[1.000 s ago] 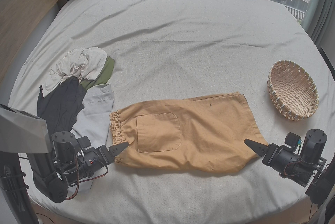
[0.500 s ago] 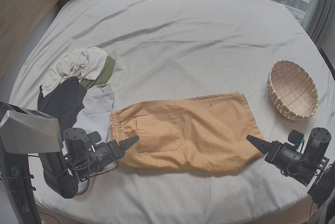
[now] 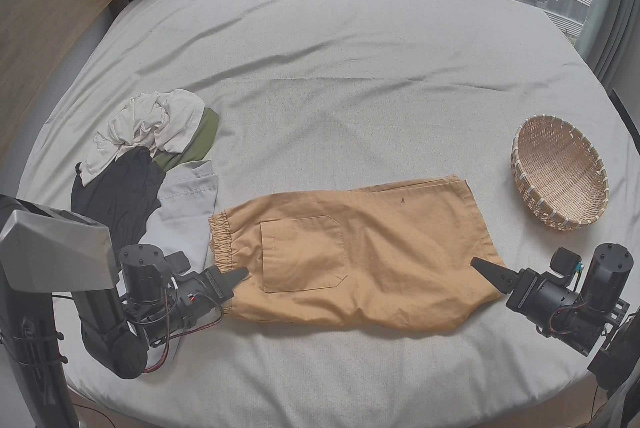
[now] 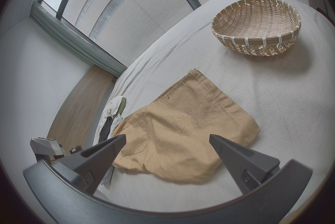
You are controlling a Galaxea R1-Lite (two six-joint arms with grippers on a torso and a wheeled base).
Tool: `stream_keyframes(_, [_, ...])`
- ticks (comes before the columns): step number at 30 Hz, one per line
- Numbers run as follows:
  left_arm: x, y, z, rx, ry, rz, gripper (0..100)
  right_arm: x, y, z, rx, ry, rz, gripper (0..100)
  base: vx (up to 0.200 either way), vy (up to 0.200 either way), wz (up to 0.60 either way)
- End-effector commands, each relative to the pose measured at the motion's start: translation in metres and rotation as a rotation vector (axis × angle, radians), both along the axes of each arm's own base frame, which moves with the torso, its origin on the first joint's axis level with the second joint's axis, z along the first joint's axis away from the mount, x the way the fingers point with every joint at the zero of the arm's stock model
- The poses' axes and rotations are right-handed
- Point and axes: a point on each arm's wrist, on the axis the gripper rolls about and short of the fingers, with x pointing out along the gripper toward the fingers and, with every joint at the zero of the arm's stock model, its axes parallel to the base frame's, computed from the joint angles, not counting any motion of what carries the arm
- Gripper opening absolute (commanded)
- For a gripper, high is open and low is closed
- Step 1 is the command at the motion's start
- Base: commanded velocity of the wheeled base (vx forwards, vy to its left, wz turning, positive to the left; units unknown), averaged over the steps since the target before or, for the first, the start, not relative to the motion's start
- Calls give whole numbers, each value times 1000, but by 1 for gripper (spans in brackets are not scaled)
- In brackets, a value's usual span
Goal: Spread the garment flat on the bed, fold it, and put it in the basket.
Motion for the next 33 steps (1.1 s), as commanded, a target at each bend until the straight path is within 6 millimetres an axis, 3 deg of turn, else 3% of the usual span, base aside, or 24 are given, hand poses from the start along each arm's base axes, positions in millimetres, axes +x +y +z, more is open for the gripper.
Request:
stream_keyframes(1, [-18, 15, 24, -12, -22, 27, 0, -2, -1, -3, -7, 15, 1, 100, 0, 0, 0])
stream_keyframes(6, [-35, 39, 34, -12, 3, 61, 0, 3, 0, -4, -8, 18, -6, 100, 0, 0, 0])
stream_keyframes(11, [-44, 63, 32, 17, 20, 111, 0, 9, 1, -9, -13, 30, -11, 100, 0, 0, 0])
stream_keyframes(16, [-49, 73, 29, 34, 34, 130, 0, 14, 3, -10, -11, 30, -10, 100, 0, 0, 0])
stream_keyframes(23, [-48, 49, 42, 23, -37, 28, 0, 15, 6, -9, -8, 25, -2, 100, 0, 0, 0])
stream_keyframes(24, [-45, 29, 49, 16, -78, -43, 0, 15, 6, -9, -8, 25, -1, 100, 0, 0, 0])
stream_keyframes(27, [-43, 15, 53, 8, -105, -85, 0, 15, 6, -9, -5, 25, 0, 100, 0, 0, 0])
stream_keyframes(29, [-38, -7, 61, -3, -146, -144, 0, 15, 7, -8, -4, 22, 5, 100, 0, 0, 0])
stream_keyframes(33, [-32, -32, 71, -20, -182, -216, 0, 14, 9, -8, -2, 21, 15, 100, 0, 0, 0])
